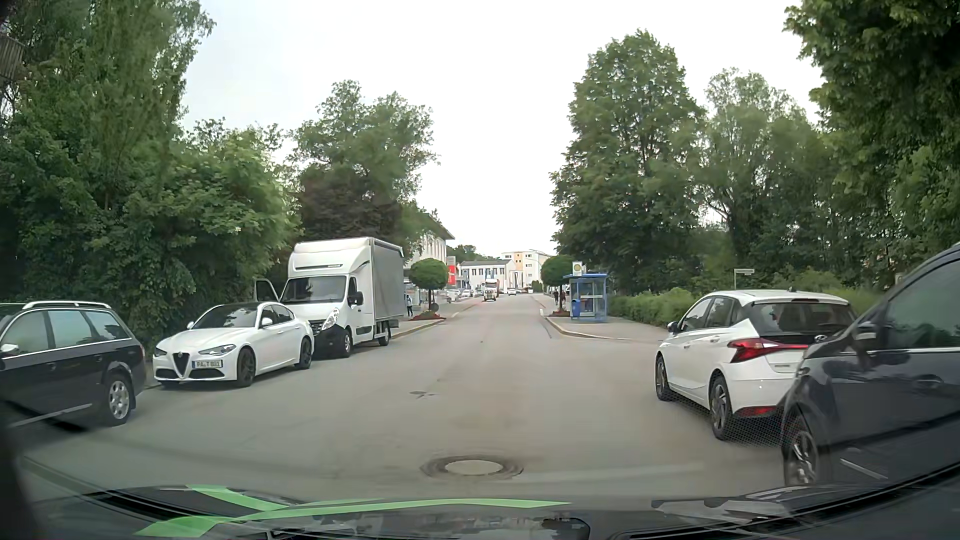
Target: Follow the waypoints while adhering to traffic rules and regulations
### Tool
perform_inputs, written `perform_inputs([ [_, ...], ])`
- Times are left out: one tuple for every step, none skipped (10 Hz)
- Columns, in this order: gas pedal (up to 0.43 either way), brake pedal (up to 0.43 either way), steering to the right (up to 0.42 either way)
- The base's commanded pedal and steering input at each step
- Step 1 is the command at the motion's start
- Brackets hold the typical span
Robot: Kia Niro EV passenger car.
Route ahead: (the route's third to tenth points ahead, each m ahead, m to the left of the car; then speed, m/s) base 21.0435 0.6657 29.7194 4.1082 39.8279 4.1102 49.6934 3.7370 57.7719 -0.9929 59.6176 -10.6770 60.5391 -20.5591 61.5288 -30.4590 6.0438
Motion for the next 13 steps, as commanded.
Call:
perform_inputs([
  [0.039,0.0,-0.004],
  [0.039,0.0,-0.004],
  [0.039,0.0,-0.004],
  [0.039,0.0,-0.004],
  [0.039,0.0,-0.004],
  [0.039,0.0,-0.004],
  [0.039,0.0,-0.004],
  [0.039,0.0,-0.004],
  [0.039,0.0,-0.003],
  [0.039,0.0,-0.002],
  [0.039,0.0,-0.002],
  [0.039,0.0,-0.002],
  [0.039,0.0,-0.002],
])
